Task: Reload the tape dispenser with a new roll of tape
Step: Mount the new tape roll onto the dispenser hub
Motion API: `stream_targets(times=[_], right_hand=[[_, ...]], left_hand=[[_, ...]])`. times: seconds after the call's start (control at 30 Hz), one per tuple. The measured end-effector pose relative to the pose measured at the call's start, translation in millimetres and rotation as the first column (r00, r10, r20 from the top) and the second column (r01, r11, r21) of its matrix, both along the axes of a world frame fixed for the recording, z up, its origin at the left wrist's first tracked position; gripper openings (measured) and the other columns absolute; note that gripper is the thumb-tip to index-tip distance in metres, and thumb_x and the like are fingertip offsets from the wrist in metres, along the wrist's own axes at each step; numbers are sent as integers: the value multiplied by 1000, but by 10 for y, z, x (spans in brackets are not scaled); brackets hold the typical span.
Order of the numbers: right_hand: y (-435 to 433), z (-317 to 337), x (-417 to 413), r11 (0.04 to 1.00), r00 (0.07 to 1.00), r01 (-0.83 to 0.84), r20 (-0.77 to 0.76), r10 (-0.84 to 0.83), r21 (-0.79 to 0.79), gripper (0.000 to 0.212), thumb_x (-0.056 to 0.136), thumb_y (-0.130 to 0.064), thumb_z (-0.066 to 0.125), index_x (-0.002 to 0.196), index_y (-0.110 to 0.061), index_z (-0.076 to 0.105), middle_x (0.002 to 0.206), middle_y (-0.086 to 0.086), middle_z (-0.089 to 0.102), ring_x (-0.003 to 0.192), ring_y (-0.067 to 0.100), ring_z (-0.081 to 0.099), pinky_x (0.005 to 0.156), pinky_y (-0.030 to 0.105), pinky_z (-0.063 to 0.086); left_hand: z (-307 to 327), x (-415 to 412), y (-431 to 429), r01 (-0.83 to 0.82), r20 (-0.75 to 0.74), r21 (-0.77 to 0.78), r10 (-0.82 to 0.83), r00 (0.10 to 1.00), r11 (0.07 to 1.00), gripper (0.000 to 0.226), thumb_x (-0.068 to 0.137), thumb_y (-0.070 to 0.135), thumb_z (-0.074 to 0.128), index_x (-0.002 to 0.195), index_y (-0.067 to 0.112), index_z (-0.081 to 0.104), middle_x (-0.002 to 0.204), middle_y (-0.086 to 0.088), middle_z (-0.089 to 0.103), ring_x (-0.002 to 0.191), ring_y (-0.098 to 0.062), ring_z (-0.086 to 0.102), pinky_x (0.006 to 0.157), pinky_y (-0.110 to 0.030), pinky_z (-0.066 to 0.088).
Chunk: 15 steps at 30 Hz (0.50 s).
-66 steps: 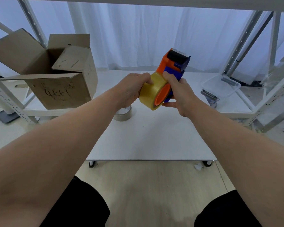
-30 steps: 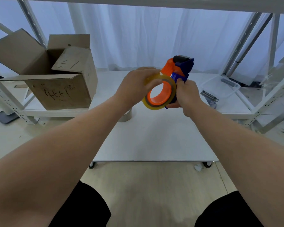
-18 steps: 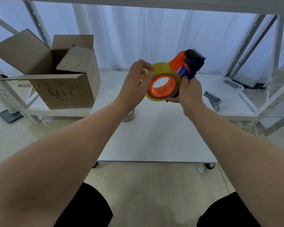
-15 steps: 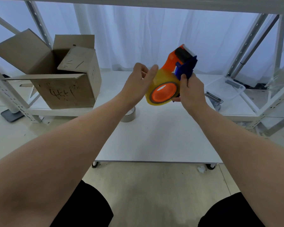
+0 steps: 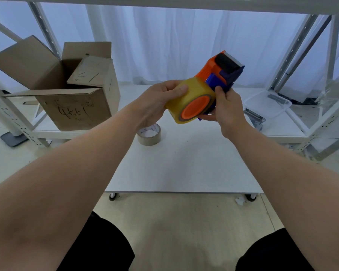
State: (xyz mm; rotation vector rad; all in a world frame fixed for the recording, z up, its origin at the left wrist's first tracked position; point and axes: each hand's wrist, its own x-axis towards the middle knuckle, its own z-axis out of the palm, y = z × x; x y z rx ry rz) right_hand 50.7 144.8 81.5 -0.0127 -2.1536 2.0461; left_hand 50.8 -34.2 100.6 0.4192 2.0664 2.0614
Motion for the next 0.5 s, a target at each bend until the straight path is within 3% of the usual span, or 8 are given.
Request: stream_targets(times=[0.1,0.17,0.3,0.43,0.5], right_hand=[[-7,-24,-1,998,1000,21,-9,-21,57,21,101,-20,34,113,-16,50,109,14,63,91,33,67,62,42,61],[-15,-32,-9,986,997,60,-46,-54,153,18,100,-20,34,109,-16,50,104,11,62,85,30,66,59,39,61],[-38,-11,-5,928,985,133,-154,-83,347,19,101,-22,34,109,-17,50,84,-6,58,70,22,64,65,45,60],[-81,-33,11,826,969,162,-246,-30,539,31,98,-28,34,116,-12,54,90,13,67,78,38,65,73,54,54],[-104,-35,19,832,972,142,-236,-14,536,32,98,-27,34,117,-10,53,91,13,65,80,37,66,73,54,55]], left_hand=[[-21,0,-33,20,21,0,-20,1000,1000,20,92,22,53,110,19,63,104,1,68,95,-14,65,81,-23,51],[-31,-14,-45,-21,29,-29,22,999,999,16,91,21,56,104,18,64,102,-1,68,95,-17,64,85,-28,50],[-17,-46,-30,-95,52,-114,101,994,989,15,88,27,61,99,18,64,109,-7,65,105,-26,61,97,-38,49],[-20,-50,38,-172,19,-275,184,983,946,39,80,50,65,100,17,66,108,-7,69,102,-27,65,96,-45,50],[-21,-37,70,-207,-1,-302,217,976,931,48,73,57,65,100,17,67,104,-6,70,98,-27,66,94,-47,51]])
